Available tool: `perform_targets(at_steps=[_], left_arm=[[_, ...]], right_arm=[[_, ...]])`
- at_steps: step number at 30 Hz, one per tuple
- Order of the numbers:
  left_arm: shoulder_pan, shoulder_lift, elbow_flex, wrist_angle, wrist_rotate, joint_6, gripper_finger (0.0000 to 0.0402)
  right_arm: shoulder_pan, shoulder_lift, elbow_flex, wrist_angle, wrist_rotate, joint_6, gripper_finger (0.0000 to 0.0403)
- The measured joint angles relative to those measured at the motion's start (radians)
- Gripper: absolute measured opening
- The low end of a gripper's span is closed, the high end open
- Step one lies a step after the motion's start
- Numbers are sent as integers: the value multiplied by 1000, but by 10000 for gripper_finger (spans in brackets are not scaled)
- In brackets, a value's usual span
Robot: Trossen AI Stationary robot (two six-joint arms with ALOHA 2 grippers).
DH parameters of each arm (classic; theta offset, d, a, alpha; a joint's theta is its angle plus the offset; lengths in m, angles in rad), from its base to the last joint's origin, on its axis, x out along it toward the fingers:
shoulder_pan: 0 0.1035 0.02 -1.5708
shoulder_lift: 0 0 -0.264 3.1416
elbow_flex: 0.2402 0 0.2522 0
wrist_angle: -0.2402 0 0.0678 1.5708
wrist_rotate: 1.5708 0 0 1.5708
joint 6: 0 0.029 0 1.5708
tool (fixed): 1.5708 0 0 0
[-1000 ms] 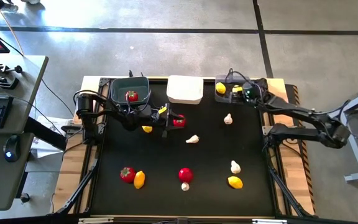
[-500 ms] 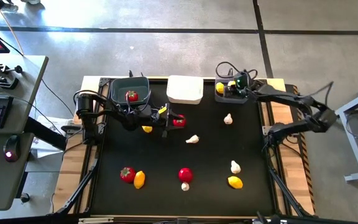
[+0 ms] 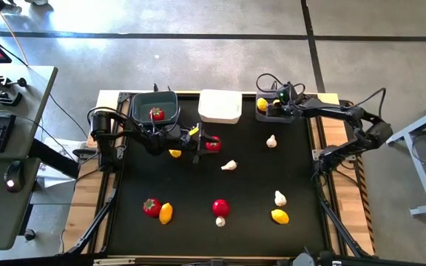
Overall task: Sort produce into baskets
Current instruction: Put the center yellow lemon into the transparent bin, then put the bottom left red tomato into the gray bin
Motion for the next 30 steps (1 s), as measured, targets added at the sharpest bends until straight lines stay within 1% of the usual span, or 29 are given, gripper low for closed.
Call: perform_targets(at_steps=[4,10,12,14,17,19,22,25,28,30], left_arm=[[0,0,0,-2,0,0,220],[0,0,0,-3,0,-3,220],[0,0,0,-8,0,-2,220],[0,0,0,-21,0,-2,220],[0,0,0,-35,-11,-6,220],[0,0,0,-39,-28,-16,220],[0,-1,0,-35,-51,-25,219],[0,-16,0,-29,-51,-24,210],[0,-44,-4,-35,-45,-20,193],[0,-68,-4,-45,-21,-20,176]], right_arm=[[0,0,0,5,0,-10,152],[0,0,0,28,0,-19,230],[0,0,0,39,0,-26,249],[0,0,0,50,0,-26,259],[0,-1,0,64,0,-34,258],[1,-9,0,67,4,-60,245],[24,-48,0,77,64,-102,204],[73,-111,0,66,118,-164,146],[143,-178,-2,65,129,-215,81],[202,-213,-12,68,128,-239,38]])
